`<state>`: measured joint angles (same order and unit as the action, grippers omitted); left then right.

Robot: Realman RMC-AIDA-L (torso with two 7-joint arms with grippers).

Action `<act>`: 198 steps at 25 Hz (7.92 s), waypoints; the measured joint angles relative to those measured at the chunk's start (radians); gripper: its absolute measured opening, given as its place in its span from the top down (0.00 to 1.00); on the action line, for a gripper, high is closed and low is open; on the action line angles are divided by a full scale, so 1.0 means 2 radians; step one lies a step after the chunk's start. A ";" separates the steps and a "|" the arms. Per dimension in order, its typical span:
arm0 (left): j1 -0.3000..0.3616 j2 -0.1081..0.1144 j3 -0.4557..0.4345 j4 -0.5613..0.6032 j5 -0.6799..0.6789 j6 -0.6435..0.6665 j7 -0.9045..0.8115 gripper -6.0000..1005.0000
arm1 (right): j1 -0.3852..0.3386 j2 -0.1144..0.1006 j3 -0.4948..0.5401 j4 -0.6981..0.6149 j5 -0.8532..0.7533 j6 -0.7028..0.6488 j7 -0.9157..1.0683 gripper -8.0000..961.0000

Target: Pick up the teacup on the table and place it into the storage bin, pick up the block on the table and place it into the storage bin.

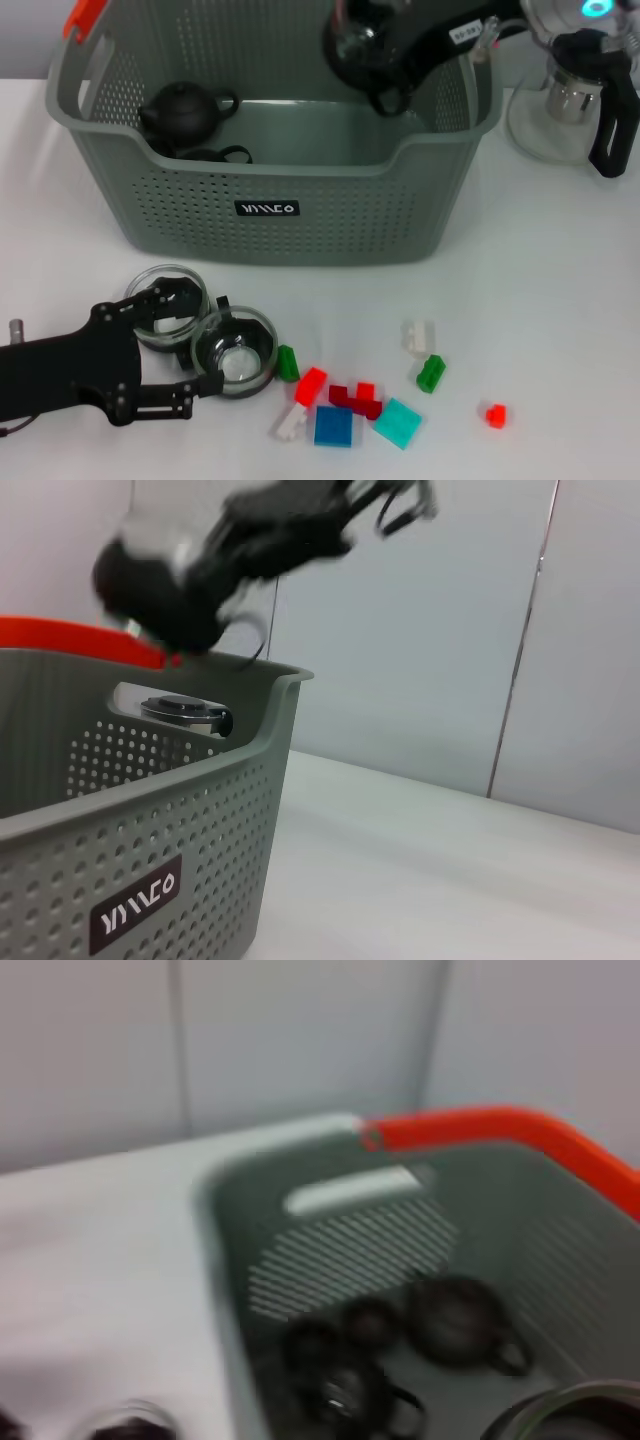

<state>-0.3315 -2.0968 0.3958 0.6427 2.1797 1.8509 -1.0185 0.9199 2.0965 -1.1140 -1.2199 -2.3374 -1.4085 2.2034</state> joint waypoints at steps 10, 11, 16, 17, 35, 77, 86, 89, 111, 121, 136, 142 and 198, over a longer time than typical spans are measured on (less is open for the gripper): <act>-0.003 0.000 0.000 -0.002 -0.001 0.000 0.000 0.07 | 0.023 0.000 -0.025 0.139 -0.018 0.139 -0.013 0.93; -0.003 0.000 0.000 -0.002 -0.001 0.000 0.000 0.07 | 0.026 0.000 -0.027 0.150 -0.018 0.146 -0.015 0.93; -0.003 0.000 0.000 -0.002 -0.001 -0.002 -0.001 0.07 | 0.036 -0.001 -0.038 0.188 -0.019 0.179 -0.019 0.93; -0.003 0.000 0.000 -0.002 -0.001 -0.003 -0.001 0.07 | 0.038 -0.002 -0.039 0.195 -0.020 0.184 -0.019 0.93; -0.004 0.000 0.000 -0.004 -0.001 -0.005 -0.001 0.07 | 0.045 -0.002 -0.042 0.205 -0.039 0.184 -0.013 0.84; 0.000 0.004 -0.001 0.004 -0.001 0.001 0.000 0.07 | -0.177 -0.003 0.046 -0.054 0.160 -0.261 -0.137 0.19; -0.005 0.005 -0.001 0.005 -0.001 0.002 -0.001 0.07 | -0.166 -0.002 0.040 -0.035 0.048 -0.271 -0.110 0.19; -0.006 0.004 -0.001 0.003 -0.001 -0.001 0.000 0.07 | -0.155 -0.001 0.016 -0.042 0.000 -0.276 -0.088 0.20; 0.002 -0.002 0.003 0.090 0.010 -0.008 -0.019 0.07 | -0.098 0.002 -0.052 0.018 -0.038 -0.230 -0.058 0.23; -0.002 -0.010 0.060 0.220 0.034 -0.006 -0.026 0.07 | -0.089 0.003 -0.052 0.032 -0.009 -0.213 -0.016 0.23; -0.022 -0.026 0.136 0.300 0.112 -0.007 -0.044 0.07 | -0.086 0.002 -0.057 0.103 0.061 -0.144 -0.043 0.23; -0.030 -0.033 0.166 0.343 0.143 -0.010 -0.066 0.09 | -0.085 0.003 -0.057 0.105 0.069 -0.138 -0.035 0.24; -0.082 -0.035 0.318 0.282 0.266 -0.138 -0.174 0.58 | -0.091 0.002 -0.065 0.142 0.097 -0.105 -0.070 0.23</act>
<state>-0.4955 -2.1660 1.0322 1.2057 2.7110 1.5750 -1.3671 0.7375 2.1015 -1.2443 -0.9356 -2.1443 -1.6190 2.0627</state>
